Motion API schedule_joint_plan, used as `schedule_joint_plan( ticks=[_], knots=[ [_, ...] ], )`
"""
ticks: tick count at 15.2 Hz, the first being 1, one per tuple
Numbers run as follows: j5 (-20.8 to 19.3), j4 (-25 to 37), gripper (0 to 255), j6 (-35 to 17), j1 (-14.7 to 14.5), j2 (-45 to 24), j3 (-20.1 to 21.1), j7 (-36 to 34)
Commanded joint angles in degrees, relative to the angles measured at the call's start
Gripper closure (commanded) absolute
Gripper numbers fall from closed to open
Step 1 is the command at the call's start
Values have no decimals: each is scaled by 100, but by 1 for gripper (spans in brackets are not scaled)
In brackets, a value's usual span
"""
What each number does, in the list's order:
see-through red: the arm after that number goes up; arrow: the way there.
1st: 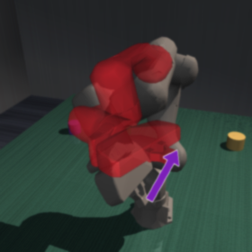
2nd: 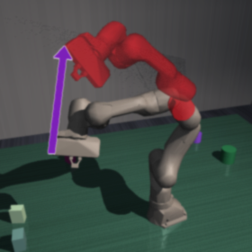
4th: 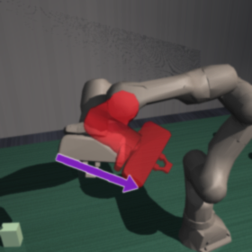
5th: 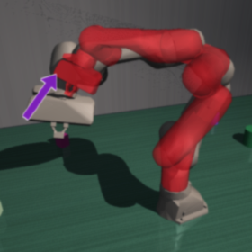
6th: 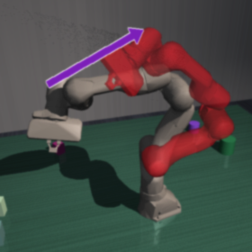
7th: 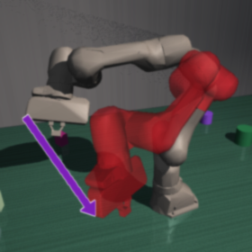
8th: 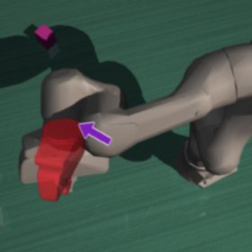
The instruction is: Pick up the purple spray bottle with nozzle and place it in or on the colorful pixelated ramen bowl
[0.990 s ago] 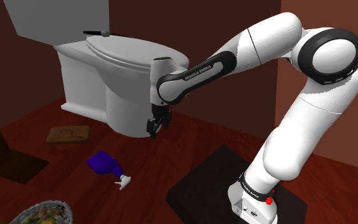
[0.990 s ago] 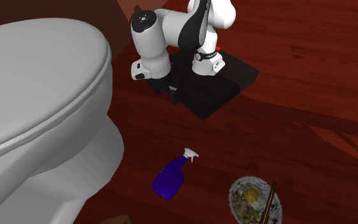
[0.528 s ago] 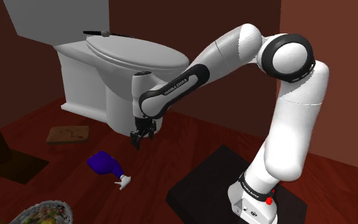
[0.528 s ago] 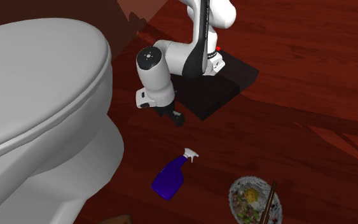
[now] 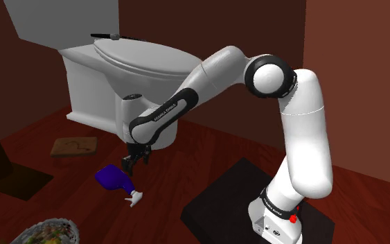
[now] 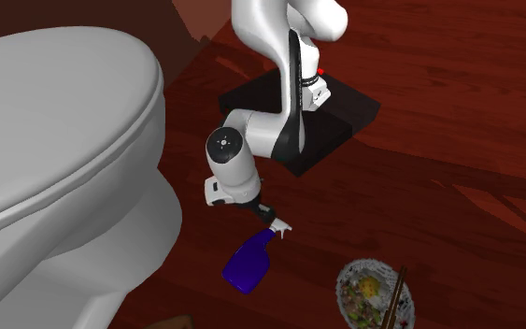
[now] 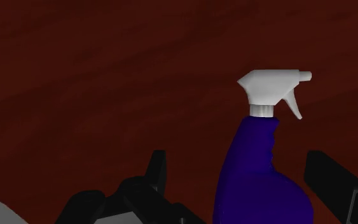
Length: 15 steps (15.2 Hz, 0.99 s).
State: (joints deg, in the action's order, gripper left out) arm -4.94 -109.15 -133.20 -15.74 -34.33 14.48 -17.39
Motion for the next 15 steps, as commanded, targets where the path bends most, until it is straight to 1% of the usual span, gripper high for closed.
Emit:
schedule_joint_plan(
  ticks=[1, 4, 5, 12, 15],
  knots=[
    [-69, 416, 0, -2, -130, -421, -25, -54],
    [-154, 1144, 0, 59, -339, -1090, -67, -115],
    [-161, 1230, 0, 70, -363, -1165, -72, -119],
    [-229, 1254, 0, -305, -439, -1563, -144, -159],
    [-229, 1254, 0, -305, -439, -1563, -144, -159]
  ],
)
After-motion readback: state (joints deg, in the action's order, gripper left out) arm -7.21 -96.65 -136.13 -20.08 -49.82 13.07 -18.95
